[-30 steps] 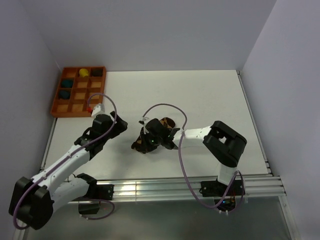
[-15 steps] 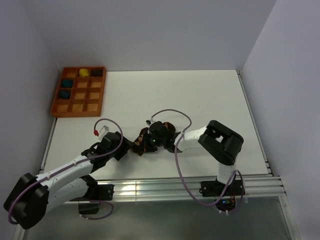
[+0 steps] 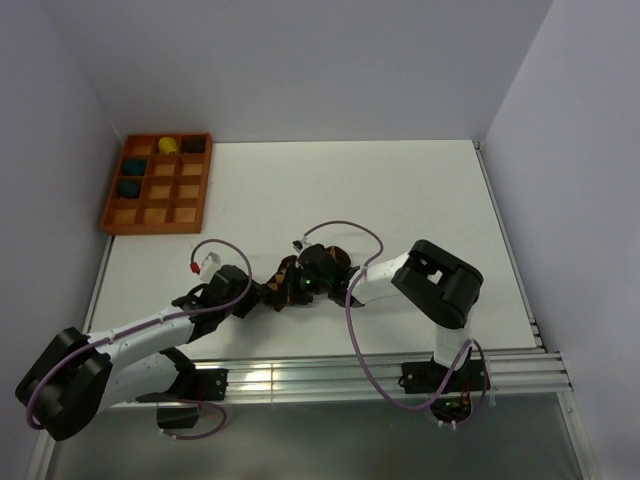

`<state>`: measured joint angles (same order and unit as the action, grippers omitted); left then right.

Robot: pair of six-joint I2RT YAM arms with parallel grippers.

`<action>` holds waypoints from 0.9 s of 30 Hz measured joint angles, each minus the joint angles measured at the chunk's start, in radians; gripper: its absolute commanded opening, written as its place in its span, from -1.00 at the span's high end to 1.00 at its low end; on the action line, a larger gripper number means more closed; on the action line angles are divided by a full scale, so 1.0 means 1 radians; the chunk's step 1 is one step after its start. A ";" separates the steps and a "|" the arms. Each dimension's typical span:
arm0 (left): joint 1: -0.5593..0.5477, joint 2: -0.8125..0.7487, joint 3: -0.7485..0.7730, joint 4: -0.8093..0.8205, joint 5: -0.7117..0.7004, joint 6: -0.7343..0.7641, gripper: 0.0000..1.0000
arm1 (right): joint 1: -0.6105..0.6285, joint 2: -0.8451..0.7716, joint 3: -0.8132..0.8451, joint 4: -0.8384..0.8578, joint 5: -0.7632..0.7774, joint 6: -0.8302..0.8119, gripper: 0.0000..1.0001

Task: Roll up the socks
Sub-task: Roll the sock at the center of the board.

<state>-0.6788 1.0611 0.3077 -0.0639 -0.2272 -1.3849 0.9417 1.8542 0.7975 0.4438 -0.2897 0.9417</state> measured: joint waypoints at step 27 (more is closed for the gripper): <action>-0.005 0.353 0.264 0.024 -0.058 0.106 0.99 | -0.053 -0.151 -0.049 -0.074 0.066 -0.303 0.19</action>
<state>-0.6838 1.4143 0.5716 -0.0402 -0.2848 -1.2789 0.8883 1.7035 0.7483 0.3698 -0.2234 0.6384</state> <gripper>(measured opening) 0.069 0.387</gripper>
